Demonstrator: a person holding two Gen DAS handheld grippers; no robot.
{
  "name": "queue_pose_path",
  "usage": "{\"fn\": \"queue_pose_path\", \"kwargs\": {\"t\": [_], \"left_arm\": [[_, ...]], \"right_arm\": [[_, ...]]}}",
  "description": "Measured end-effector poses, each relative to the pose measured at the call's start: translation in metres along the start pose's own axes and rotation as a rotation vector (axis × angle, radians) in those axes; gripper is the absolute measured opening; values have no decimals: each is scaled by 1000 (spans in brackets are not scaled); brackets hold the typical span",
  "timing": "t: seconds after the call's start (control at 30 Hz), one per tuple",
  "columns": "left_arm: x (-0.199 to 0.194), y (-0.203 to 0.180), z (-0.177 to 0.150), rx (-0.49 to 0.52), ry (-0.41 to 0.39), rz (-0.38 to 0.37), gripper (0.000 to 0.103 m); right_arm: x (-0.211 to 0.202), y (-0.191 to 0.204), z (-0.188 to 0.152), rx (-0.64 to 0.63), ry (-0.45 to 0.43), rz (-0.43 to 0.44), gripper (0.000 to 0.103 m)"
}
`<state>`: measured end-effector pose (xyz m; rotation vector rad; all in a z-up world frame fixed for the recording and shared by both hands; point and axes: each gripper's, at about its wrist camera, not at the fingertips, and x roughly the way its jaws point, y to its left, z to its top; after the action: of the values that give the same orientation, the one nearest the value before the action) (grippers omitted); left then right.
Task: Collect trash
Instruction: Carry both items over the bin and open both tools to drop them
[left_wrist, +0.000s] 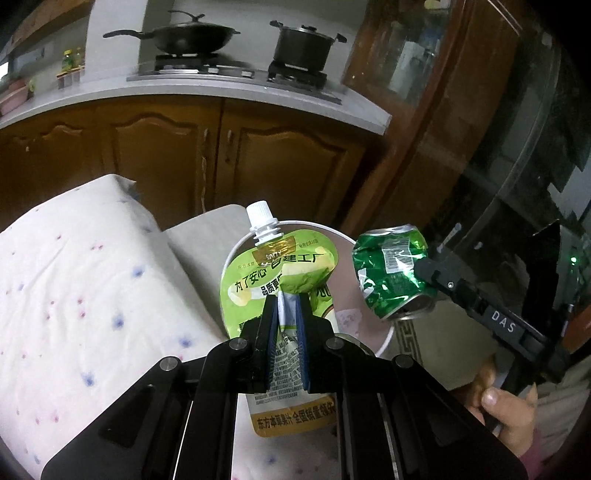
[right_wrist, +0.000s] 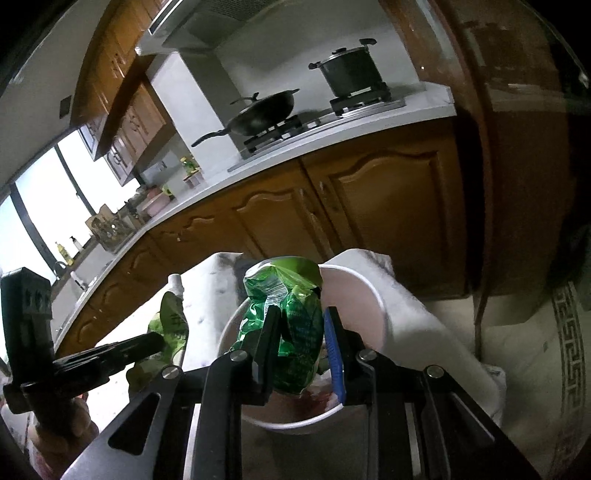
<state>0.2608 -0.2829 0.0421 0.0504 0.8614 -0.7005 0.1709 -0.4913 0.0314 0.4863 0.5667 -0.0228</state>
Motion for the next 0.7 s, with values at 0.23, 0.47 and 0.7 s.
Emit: {"fn": "queue_pose_path", "kwargs": {"t": [0.23,0.47,0.7], "left_arm": [[30,-8,11,10,36,-8,9],[56,-10,11,-4,73,-13,9],[68,-8,9,-4,96,-14,9]], "right_arm": [[14,-4,2,-34,32,-33,24],[27,-1,1,-84,64,-80,24],[39,0,0,-114,98,-117,24]]}}
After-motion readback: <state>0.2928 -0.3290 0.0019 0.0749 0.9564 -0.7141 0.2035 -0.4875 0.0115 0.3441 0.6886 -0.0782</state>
